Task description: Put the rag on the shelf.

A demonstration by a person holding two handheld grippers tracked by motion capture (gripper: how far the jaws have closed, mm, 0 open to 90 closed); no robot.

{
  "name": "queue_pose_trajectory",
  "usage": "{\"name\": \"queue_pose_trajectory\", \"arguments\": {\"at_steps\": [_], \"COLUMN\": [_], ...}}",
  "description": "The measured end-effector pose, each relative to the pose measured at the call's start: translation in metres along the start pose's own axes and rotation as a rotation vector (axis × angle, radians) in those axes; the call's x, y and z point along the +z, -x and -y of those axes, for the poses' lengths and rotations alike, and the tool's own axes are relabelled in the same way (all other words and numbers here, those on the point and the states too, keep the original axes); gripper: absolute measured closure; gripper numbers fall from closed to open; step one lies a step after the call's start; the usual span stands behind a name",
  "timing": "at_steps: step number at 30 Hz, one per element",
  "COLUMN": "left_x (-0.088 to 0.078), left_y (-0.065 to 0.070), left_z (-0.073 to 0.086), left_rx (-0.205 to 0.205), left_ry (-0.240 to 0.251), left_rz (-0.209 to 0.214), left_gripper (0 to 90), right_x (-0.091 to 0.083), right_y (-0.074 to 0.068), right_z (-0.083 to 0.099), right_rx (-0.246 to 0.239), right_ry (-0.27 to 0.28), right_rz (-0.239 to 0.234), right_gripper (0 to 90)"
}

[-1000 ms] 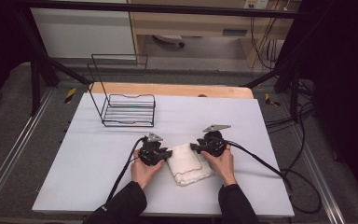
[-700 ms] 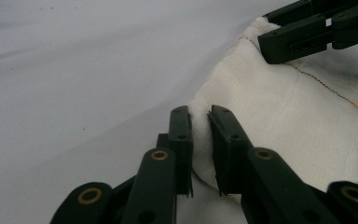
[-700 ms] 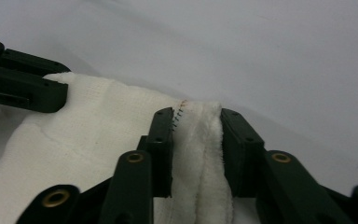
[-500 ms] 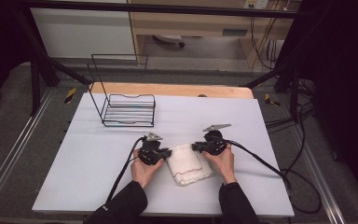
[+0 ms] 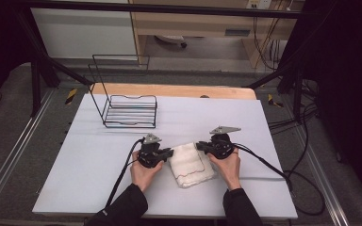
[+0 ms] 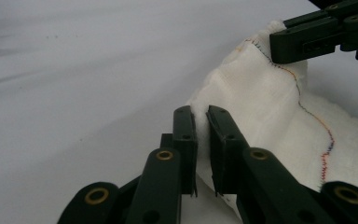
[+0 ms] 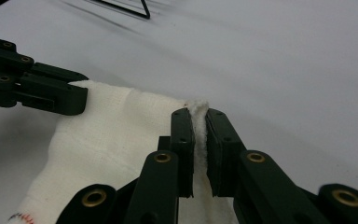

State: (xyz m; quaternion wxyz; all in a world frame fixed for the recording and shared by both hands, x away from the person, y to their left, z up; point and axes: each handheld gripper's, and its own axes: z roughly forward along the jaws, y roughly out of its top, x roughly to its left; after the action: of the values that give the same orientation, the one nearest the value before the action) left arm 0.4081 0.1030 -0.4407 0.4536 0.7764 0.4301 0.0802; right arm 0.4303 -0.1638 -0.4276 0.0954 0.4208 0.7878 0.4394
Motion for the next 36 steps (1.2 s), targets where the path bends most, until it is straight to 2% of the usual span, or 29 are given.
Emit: {"name": "queue_pose_trajectory", "arguments": {"at_steps": [9,16,24,36], "left_x": [-0.011,-0.021,-0.031,-0.047], "left_y": [0.009,0.016,0.026,0.035], "left_z": [-0.003,-0.007,-0.014,-0.024], "left_rx": [0.031,0.06,0.091,0.134], "left_ry": [0.07,0.118,0.166,0.258], "left_rz": [0.023,0.037,0.045,0.057], "left_gripper": [81.8,81.8,81.8,81.9], "right_x": [-0.017,-0.034,-0.046,-0.066], "right_y": [-0.007,-0.012,-0.015,-0.026], "right_z": [0.001,0.001,0.001,-0.004], "right_rx": [-0.025,-0.034,-0.044,-0.076], "right_ry": [0.06,0.134,0.175,0.294], "right_rz": [0.007,0.01,0.018,0.045], "right_gripper": [82.7,82.7,82.7,82.8]}}
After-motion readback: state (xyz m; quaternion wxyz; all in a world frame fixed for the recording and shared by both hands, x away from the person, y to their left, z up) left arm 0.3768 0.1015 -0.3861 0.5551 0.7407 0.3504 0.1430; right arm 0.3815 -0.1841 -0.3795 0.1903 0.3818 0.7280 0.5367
